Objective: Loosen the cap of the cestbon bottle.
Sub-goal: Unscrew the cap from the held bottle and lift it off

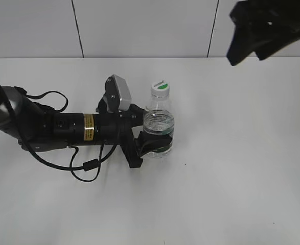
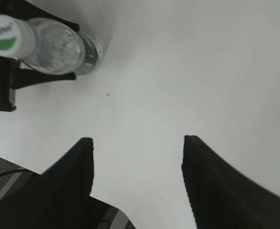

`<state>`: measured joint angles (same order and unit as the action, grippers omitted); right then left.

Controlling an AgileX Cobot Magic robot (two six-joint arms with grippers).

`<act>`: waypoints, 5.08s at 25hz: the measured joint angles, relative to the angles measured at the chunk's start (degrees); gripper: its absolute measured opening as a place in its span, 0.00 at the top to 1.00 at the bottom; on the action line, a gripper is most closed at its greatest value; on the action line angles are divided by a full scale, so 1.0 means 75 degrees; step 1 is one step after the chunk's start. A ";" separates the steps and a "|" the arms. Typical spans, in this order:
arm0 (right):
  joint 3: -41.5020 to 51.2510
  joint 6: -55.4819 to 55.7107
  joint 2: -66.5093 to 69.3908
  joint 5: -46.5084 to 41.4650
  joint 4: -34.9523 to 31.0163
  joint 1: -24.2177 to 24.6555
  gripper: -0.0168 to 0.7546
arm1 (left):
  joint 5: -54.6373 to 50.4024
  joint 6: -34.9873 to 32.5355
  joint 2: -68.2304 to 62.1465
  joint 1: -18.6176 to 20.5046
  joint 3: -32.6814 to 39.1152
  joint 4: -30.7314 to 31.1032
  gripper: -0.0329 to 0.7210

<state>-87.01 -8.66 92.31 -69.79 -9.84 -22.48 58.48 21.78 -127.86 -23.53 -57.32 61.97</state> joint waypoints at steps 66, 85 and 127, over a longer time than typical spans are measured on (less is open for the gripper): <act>-0.2363 0.0911 0.3240 -0.0014 0.0517 -0.2013 0.46 | -0.0099 0.0000 0.0008 0.0000 0.0000 0.0002 0.41; -0.1777 0.0768 0.2956 0.0266 0.0582 -0.2130 0.58 | -0.0099 -0.0051 0.0016 0.0000 0.0000 0.0058 0.41; -0.1994 -1.3246 0.2987 0.0175 0.0845 -0.2168 0.58 | -0.0077 -0.0078 0.0016 -0.0009 -0.0013 0.0082 0.41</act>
<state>-101.97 -108.00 114.71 -68.47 -3.51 -38.74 57.90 21.20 -127.74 -23.60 -57.41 62.58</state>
